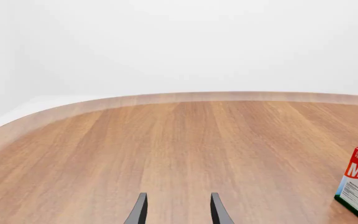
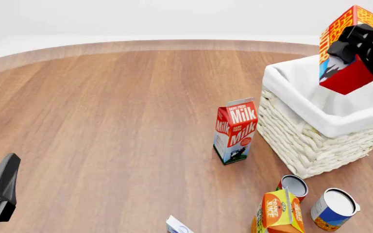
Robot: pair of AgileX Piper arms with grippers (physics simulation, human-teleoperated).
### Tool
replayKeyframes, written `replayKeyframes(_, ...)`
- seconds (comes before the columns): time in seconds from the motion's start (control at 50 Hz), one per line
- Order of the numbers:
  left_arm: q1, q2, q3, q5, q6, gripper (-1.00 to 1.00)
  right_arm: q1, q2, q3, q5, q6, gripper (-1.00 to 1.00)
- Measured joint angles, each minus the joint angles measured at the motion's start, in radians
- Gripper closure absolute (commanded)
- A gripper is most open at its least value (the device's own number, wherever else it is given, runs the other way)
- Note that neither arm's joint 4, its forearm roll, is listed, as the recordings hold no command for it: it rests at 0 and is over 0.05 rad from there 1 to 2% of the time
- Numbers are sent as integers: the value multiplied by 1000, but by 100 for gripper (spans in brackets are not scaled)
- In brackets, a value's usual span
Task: Pick up the cream cheese box and the butter, and put them in the basket.
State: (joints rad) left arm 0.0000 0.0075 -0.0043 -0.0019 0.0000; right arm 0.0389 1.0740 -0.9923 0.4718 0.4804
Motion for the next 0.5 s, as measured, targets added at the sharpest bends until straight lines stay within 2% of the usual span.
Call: replayKeyframes(0.5,0,0,0,0,0,-100,-39,65,28,-66,-37,100)
